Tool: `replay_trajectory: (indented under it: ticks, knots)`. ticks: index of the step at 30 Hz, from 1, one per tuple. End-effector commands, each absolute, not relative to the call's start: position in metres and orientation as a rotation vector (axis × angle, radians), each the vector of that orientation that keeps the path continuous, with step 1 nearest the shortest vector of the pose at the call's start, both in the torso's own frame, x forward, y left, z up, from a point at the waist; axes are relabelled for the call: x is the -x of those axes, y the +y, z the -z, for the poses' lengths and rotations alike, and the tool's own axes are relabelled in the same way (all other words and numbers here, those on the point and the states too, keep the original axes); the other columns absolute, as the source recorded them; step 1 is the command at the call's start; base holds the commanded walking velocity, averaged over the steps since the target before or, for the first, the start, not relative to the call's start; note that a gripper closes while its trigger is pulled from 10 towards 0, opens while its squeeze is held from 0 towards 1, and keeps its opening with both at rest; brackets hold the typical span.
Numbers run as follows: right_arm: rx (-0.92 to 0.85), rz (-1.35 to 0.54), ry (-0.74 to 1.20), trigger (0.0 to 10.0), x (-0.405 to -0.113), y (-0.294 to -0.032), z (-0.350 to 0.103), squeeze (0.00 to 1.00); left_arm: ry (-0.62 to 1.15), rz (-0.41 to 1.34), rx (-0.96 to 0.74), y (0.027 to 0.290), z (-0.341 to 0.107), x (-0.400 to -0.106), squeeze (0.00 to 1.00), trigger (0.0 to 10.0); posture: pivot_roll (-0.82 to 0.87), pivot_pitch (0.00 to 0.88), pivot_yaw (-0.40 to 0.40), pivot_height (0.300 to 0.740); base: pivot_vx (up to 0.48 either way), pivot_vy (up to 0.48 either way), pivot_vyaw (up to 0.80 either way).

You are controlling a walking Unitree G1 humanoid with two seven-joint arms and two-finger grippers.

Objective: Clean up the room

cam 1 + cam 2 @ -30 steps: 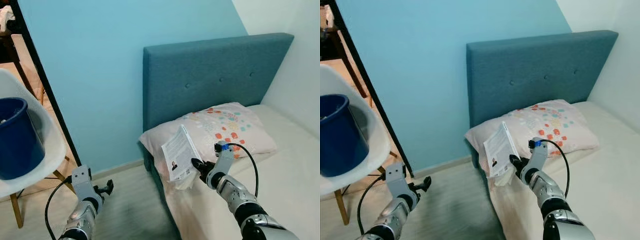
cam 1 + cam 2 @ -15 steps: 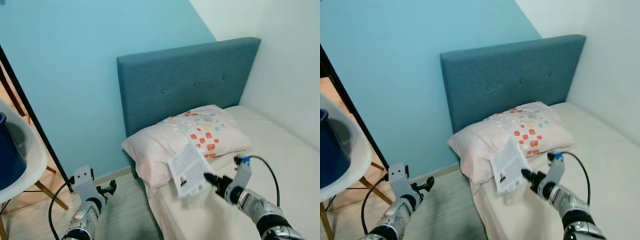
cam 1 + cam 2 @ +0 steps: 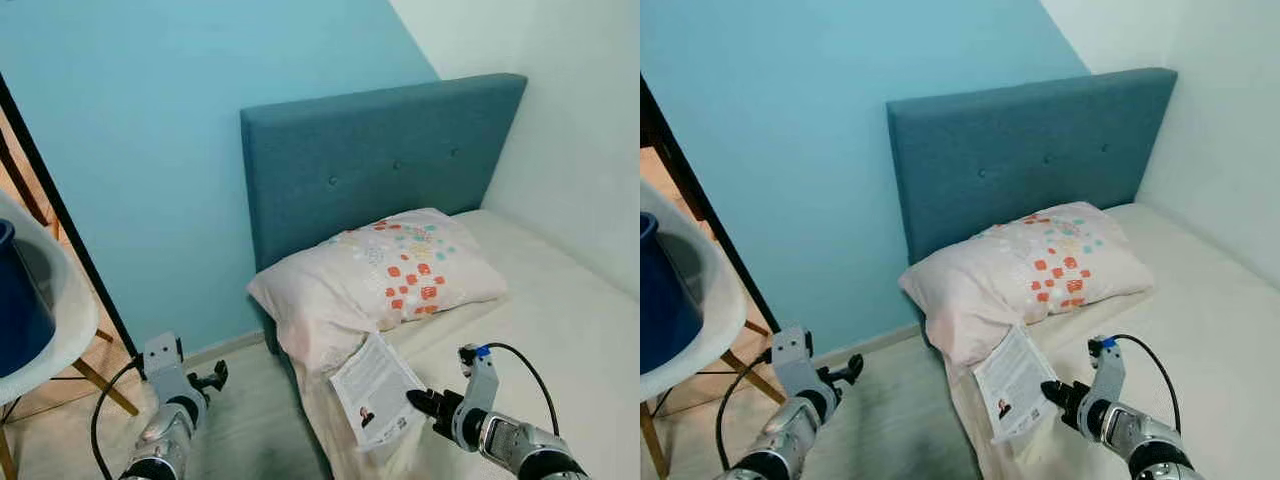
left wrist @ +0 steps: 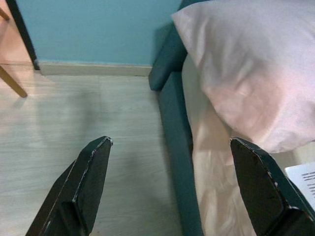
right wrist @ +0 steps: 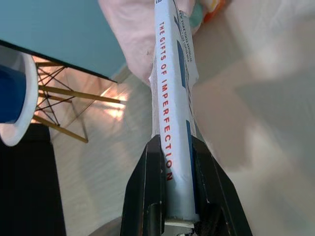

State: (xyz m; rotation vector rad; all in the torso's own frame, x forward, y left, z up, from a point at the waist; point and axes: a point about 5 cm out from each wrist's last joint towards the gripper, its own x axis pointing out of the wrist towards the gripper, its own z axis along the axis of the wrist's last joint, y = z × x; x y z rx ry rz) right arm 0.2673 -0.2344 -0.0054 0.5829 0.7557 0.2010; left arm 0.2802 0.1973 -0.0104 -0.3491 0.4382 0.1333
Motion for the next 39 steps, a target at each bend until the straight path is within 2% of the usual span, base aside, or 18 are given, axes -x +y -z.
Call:
replay_trajectory:
  ticks: [1,7,16,21,24,27,34,39]
  knots:
    - [-0.573,-0.206,0.691,10.0,-0.279,-0.234,-0.005,0.00,0.439,-0.146,0.339,0.203,0.010,-0.280,0.00,10.0,-0.07,0.000,-0.020,0.680,0.000,0.000,0.00]
    - [-0.607,-0.192,0.680,10.0,-0.282,-0.222,-0.002,0.00,0.424,-0.113,0.298,0.204,0.005,-0.284,0.00,10.0,-0.06,0.002,-0.011,0.660,0.000,0.000,0.00]
    - [-0.623,-0.136,0.677,10.0,-0.282,-0.221,0.000,0.00,0.451,-0.109,0.263,0.211,0.012,-0.273,0.00,10.0,-0.04,0.028,0.007,0.630,0.000,0.000,0.00]
    - [-0.602,-0.060,0.688,10.0,-0.281,-0.228,0.002,0.00,0.457,-0.112,0.255,0.214,0.014,-0.271,0.00,10.0,-0.03,0.034,0.010,0.621,0.000,0.000,0.00]
    - [-0.586,0.079,0.745,10.0,-0.273,-0.240,0.009,0.00,0.460,-0.110,0.251,0.214,0.015,-0.269,0.00,10.0,-0.02,0.036,0.018,0.621,0.000,0.000,0.00]
    - [-0.492,0.188,0.811,10.0,-0.265,-0.252,0.015,0.00,0.464,-0.101,0.242,0.214,0.015,-0.269,0.00,10.0,-0.02,0.037,0.025,0.621,0.000,0.000,0.00]
    - [-0.365,0.224,0.791,10.0,-0.273,-0.264,0.004,0.00,0.466,-0.086,0.230,0.213,0.014,-0.270,0.00,10.0,-0.02,0.039,0.032,0.621,0.000,0.000,0.00]
    - [-0.097,0.211,0.779,10.0,-0.283,-0.276,-0.009,0.00,0.457,-0.068,0.216,0.212,0.012,-0.273,0.00,10.0,-0.01,0.054,0.039,0.621,0.000,0.000,0.00]
